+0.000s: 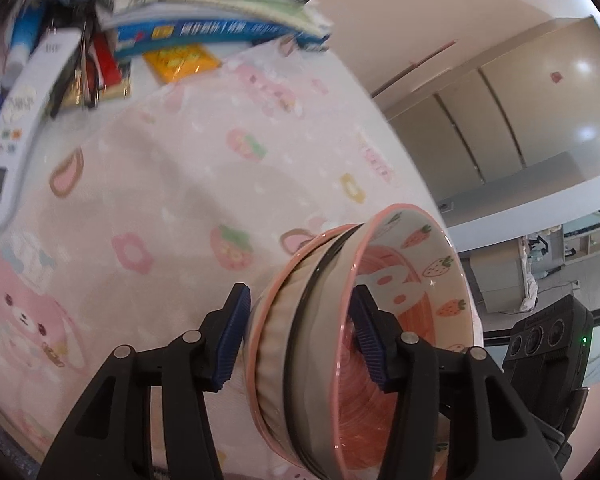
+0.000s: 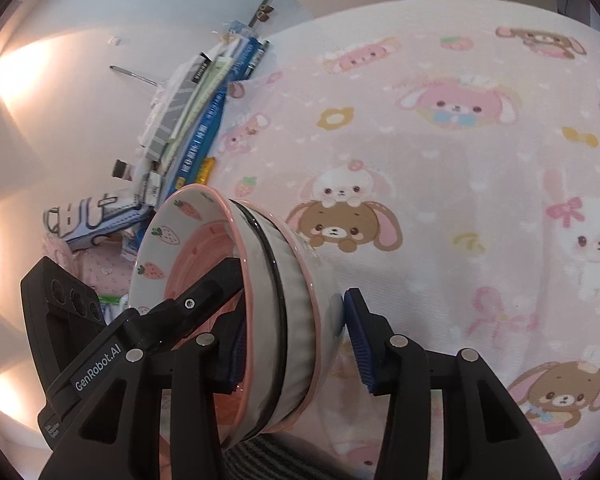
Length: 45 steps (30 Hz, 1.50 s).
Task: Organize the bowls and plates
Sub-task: 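Grip the nested bowls' rim with both tools and tilt them up, then carry the nested bowls with both tools over the plate stack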
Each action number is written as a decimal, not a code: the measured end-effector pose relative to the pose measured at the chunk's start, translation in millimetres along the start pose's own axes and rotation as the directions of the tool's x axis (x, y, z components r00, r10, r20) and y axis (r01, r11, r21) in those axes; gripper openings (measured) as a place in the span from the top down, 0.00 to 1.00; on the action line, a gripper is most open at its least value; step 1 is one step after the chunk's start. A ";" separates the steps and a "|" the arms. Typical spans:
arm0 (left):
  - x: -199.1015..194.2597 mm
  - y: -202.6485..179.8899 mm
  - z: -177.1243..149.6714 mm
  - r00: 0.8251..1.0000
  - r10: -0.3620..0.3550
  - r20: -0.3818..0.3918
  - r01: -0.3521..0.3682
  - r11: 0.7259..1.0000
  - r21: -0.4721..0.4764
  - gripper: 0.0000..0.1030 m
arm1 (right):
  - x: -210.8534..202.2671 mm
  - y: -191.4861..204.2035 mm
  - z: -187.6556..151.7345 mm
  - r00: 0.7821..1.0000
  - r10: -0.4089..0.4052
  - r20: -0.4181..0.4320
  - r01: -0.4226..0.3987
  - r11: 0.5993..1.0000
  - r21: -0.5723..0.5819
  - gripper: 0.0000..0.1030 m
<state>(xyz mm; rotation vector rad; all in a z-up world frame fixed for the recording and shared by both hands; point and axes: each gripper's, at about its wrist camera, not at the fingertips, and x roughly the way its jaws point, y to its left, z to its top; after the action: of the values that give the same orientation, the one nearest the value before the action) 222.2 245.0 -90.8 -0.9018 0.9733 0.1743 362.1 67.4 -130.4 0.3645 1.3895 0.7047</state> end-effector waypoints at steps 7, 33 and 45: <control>-20.1 -30.6 3.5 1.000 -0.018 0.020 0.017 0.999 0.042 0.51 | -40.0 8.6 -6.3 0.999 -0.011 0.051 0.010 1.000 0.022 0.54; -9.4 -268.5 -129.4 0.981 -0.148 -0.127 0.184 0.916 0.356 0.51 | -302.3 -135.6 -74.0 0.933 -0.088 0.349 0.010 0.976 0.220 0.54; 37.7 -347.4 -197.8 0.964 -0.130 -0.233 0.232 0.840 0.491 0.50 | -363.5 -234.6 -105.3 0.908 -0.108 0.405 -0.034 0.945 0.327 0.54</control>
<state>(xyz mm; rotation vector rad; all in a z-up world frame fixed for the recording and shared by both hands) 292.5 -130.0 34.2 -0.5107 1.0365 -0.3351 306.5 -359.4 -16.1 0.7082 1.0931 0.3299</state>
